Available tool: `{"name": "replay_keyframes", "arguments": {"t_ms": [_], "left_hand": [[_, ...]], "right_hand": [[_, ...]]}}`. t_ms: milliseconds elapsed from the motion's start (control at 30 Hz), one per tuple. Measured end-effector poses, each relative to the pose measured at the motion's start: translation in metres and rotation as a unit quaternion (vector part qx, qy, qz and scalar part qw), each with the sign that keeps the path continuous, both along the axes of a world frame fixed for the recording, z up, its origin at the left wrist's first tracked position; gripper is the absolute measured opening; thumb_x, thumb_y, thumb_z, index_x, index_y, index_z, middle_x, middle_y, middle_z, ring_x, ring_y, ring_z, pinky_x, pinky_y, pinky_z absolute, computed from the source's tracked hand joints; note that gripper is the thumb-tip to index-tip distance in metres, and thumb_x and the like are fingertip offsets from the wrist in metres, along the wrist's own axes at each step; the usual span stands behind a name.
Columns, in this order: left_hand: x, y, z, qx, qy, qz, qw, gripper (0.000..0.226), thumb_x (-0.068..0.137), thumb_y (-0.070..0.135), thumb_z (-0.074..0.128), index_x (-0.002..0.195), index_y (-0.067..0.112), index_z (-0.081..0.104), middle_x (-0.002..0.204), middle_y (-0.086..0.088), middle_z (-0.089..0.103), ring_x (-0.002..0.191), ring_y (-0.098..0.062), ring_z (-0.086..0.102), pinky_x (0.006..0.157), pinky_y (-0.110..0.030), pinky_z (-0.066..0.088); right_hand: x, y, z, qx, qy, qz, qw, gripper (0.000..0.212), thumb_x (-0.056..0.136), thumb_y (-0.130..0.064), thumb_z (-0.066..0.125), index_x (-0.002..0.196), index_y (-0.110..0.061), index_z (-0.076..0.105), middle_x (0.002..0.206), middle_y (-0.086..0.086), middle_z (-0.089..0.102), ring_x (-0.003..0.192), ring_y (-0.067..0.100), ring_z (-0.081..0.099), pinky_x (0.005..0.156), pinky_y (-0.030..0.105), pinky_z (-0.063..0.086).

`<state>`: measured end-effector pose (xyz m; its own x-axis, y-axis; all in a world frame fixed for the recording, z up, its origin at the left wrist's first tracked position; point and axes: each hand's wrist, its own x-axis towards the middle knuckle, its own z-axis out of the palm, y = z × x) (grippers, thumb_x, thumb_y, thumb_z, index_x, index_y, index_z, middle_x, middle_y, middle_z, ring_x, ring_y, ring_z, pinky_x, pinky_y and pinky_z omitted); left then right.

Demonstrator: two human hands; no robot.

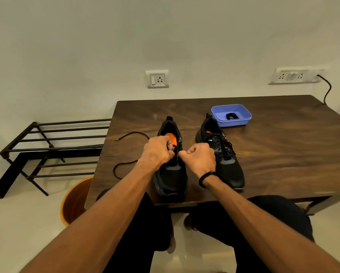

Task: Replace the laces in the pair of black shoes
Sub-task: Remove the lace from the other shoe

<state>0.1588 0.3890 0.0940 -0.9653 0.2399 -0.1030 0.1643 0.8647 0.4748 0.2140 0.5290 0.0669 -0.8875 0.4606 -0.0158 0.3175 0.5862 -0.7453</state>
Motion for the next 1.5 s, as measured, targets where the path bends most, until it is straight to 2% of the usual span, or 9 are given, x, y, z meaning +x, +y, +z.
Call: {"name": "replay_keyframes", "arguments": {"t_ms": [167,300,467,733,867,1000,1133,1367,1500], "left_hand": [[0.004,-0.006,0.006,-0.007,-0.003,-0.008,1.000,0.008,0.091,0.025,0.069,0.095,0.032,0.070,0.104,0.003,0.072,0.097,-0.019,0.067,0.084,-0.034,0.053],[-0.010,-0.022,0.019,0.003,-0.070,-0.043,0.997,0.031,0.097,0.015,0.062,0.115,0.037,0.074,0.118,-0.003,0.070,0.102,-0.024,0.069,0.090,-0.038,0.058],[-0.021,-0.016,0.020,-0.044,-0.069,-0.062,0.995,0.022,0.098,0.019,0.062,0.112,0.031,0.073,0.117,-0.004,0.070,0.106,-0.026,0.067,0.094,-0.041,0.056],[-0.020,0.007,0.013,-0.127,-0.049,-0.024,0.990,0.036,0.098,0.033,0.059,0.133,0.029,0.057,0.130,-0.011,0.061,0.119,-0.036,0.061,0.096,-0.046,0.050],[-0.020,0.011,0.011,-0.100,-0.060,-0.008,0.993,0.024,0.096,0.046,0.060,0.114,0.030,0.065,0.114,-0.007,0.067,0.101,-0.031,0.066,0.090,-0.046,0.056],[-0.025,0.009,0.010,-0.079,-0.074,-0.025,0.994,0.022,0.102,0.040,0.057,0.117,0.026,0.064,0.104,-0.005,0.066,0.088,-0.021,0.064,0.079,-0.036,0.052],[-0.027,0.002,0.008,-0.047,-0.086,-0.054,0.994,0.012,0.101,0.029,0.060,0.112,0.028,0.065,0.096,0.002,0.065,0.081,-0.012,0.060,0.077,-0.029,0.047],[-0.034,-0.006,0.009,-0.084,-0.084,-0.113,0.986,0.026,0.098,0.024,0.063,0.122,0.033,0.063,0.117,-0.008,0.067,0.105,-0.030,0.066,0.085,-0.039,0.053],[-0.036,-0.016,0.007,-0.038,-0.075,-0.126,0.988,0.017,0.096,0.020,0.066,0.100,0.037,0.064,0.100,0.002,0.069,0.093,-0.019,0.065,0.072,-0.020,0.046]], "right_hand": [[0.002,0.009,0.012,0.094,0.004,0.078,0.992,0.010,0.077,-0.030,0.073,0.080,-0.023,0.066,0.076,-0.005,0.066,0.078,0.022,0.066,0.071,0.041,0.058],[-0.012,-0.004,0.022,0.262,0.055,0.261,0.928,0.027,0.090,-0.034,0.069,0.114,-0.022,0.067,0.111,0.000,0.045,0.106,0.023,0.047,0.077,0.042,0.056],[-0.023,-0.017,0.018,0.366,-0.034,0.285,0.885,0.038,0.097,-0.031,0.066,0.130,-0.015,0.062,0.130,0.010,0.038,0.122,0.034,0.035,0.092,0.044,0.049],[-0.032,-0.020,0.038,0.337,-0.059,0.297,0.892,0.015,0.092,-0.020,0.065,0.103,-0.013,0.057,0.105,0.005,0.039,0.114,0.032,0.045,0.067,0.040,0.039],[-0.030,-0.001,0.053,0.308,-0.090,0.196,0.927,0.044,0.084,-0.032,0.074,0.070,-0.017,0.035,0.076,0.000,0.044,0.097,0.034,0.059,0.065,0.038,0.043],[-0.035,0.029,0.068,0.278,-0.116,0.091,0.949,0.035,0.079,-0.036,0.079,0.092,-0.014,0.056,0.091,0.007,0.059,0.092,0.035,0.062,0.078,0.042,0.052],[-0.041,0.039,0.063,0.241,-0.098,0.166,0.951,0.018,0.081,-0.026,0.079,0.093,-0.019,0.067,0.100,0.004,0.067,0.096,0.027,0.064,0.086,0.046,0.058],[-0.037,0.002,0.037,0.324,-0.061,0.315,0.890,0.020,0.093,-0.024,0.071,0.112,-0.018,0.069,0.135,0.006,0.039,0.123,0.033,0.037,0.097,0.046,0.047],[-0.037,-0.001,0.027,0.352,-0.076,0.300,0.884,0.019,0.095,-0.019,0.068,0.114,-0.018,0.067,0.135,0.008,0.037,0.122,0.036,0.036,0.094,0.046,0.042]]}}
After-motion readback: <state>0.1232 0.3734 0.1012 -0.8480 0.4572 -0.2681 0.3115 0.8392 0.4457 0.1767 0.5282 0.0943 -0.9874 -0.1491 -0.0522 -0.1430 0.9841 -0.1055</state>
